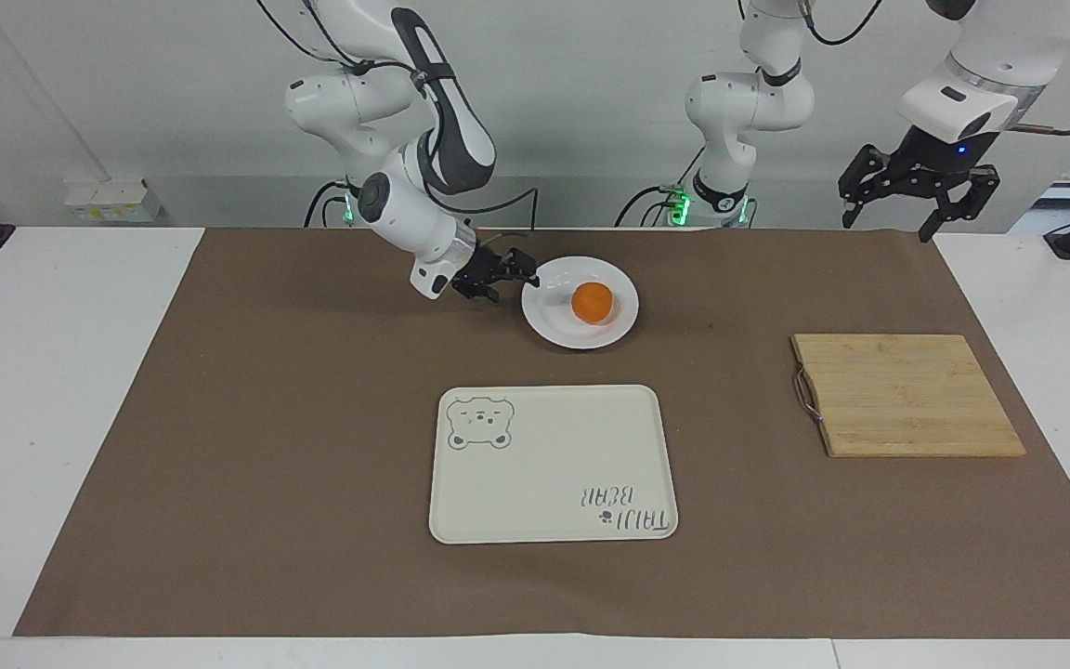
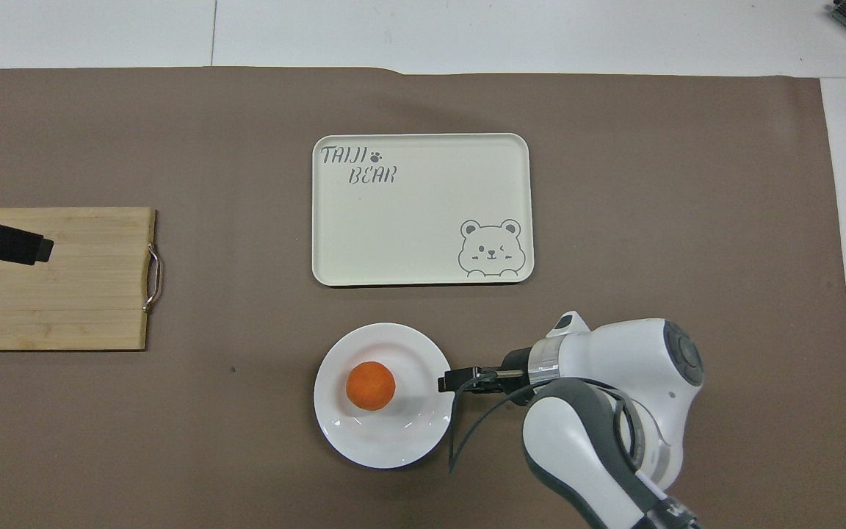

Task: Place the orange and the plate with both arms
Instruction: 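Grasp the plate rim with the right gripper while the left gripper withdraws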

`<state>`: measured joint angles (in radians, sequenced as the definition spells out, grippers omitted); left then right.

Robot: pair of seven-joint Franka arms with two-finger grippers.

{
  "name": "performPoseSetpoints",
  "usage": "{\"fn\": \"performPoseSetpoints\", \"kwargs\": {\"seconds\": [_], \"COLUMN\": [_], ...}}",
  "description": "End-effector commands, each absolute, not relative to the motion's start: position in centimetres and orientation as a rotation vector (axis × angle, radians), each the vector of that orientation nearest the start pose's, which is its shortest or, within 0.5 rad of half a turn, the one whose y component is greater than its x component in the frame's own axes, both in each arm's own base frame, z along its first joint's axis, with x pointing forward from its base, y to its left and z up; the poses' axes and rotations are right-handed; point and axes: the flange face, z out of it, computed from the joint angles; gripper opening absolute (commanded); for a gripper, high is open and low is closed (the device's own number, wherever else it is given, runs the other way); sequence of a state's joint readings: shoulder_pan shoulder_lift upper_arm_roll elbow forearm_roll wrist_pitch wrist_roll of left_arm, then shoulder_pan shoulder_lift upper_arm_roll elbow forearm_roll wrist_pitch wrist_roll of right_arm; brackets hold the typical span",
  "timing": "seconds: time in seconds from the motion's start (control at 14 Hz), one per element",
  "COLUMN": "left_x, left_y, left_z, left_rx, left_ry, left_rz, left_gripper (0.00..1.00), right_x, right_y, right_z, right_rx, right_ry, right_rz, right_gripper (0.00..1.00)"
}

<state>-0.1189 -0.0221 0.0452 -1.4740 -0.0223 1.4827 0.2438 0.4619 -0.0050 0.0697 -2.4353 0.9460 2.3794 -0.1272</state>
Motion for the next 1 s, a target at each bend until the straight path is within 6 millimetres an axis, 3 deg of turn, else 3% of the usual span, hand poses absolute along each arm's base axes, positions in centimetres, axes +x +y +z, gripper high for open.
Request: {"fn": "performPoseSetpoints", "kwargs": {"seconds": [0.0, 0.21, 0.36, 0.43, 0.93], "left_x": [52.3, 51.5, 51.6, 51.6, 51.6], "left_y": [-2.8, -2.5, -2.8, -2.8, -2.5], "left_z": [68.1, 67.8, 68.0, 68.0, 68.0], "left_rx": [-3.113, -3.119, -3.116, -3.116, -3.117], "left_ry": [0.516, 0.5, 0.507, 0.509, 0.502], "left_rz": [0.0, 0.029, 0.01, 0.01, 0.012], "left_gripper": [1.0, 1.0, 1.0, 1.0, 1.0], "right_x": [40.6, 39.8, 39.1, 39.1, 39.7], "right_y": [26.1, 27.4, 28.4, 28.3, 28.3], "right_z": [28.4, 27.2, 26.5, 26.5, 26.7], "right_rx": [-2.536, -2.519, -2.493, -2.476, -2.385], "right_ry": [0.15, 0.206, 0.251, 0.288, 0.304], "right_rz": [0.219, 0.219, 0.234, 0.236, 0.2], "right_gripper": [0.96, 0.7, 0.28, 0.0, 0.0]}}
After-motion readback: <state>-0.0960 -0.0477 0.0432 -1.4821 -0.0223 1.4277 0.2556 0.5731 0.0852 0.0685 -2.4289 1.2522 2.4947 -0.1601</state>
